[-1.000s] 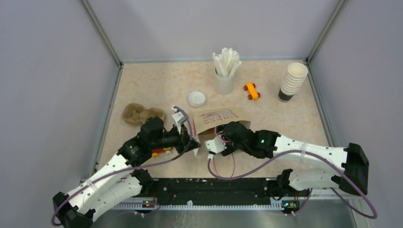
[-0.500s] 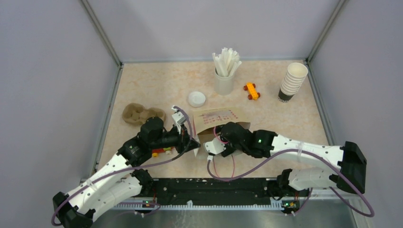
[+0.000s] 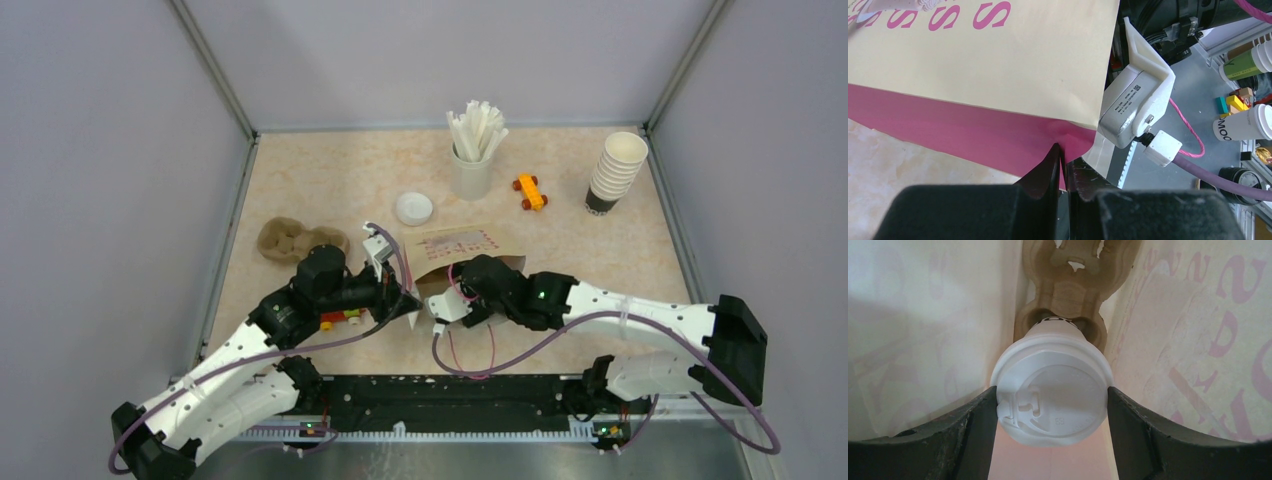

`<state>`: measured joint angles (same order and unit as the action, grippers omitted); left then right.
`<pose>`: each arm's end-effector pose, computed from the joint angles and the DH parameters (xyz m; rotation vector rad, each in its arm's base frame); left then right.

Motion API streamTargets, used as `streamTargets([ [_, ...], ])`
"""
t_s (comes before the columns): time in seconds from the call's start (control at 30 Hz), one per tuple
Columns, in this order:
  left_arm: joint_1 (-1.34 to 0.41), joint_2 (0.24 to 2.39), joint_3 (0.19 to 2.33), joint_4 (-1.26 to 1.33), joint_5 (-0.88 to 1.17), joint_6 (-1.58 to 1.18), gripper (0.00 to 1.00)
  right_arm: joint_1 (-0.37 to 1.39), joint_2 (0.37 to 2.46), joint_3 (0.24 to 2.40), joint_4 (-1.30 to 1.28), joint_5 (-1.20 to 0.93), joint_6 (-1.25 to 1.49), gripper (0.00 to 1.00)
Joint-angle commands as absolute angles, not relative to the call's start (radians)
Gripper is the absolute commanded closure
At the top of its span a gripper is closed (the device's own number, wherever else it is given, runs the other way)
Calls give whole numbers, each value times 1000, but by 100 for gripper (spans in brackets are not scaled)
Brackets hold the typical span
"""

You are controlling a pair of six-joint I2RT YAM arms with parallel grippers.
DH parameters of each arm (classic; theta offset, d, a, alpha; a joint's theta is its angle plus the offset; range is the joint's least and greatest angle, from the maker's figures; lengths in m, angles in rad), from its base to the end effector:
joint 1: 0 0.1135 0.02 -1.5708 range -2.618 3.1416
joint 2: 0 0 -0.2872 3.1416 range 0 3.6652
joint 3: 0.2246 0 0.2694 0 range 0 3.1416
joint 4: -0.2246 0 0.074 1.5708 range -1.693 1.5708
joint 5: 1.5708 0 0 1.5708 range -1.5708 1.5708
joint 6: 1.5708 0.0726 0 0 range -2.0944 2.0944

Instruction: Pack the takeout coffee

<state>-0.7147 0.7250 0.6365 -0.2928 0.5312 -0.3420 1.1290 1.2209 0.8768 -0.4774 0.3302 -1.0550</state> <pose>0.1260 -0.1580 0.2897 0.7553 1.9570 -1.1882 0.1437 0.2487 0.2467 -2.0228 1.2242 -0.3585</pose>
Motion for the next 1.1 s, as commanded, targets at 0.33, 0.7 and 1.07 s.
streamTargets([
  [0.33, -716, 737, 680, -238, 555, -345, 88, 1108, 1236, 864, -411, 319, -1037, 49],
  [0.7, -715, 765, 705, -248, 556, -328, 88, 1061, 1243, 844, -371, 273, -1026, 50],
  [1.07, -715, 775, 704, -233, 537, -341, 87, 1038, 1227, 784, -329, 234, -1034, 50],
])
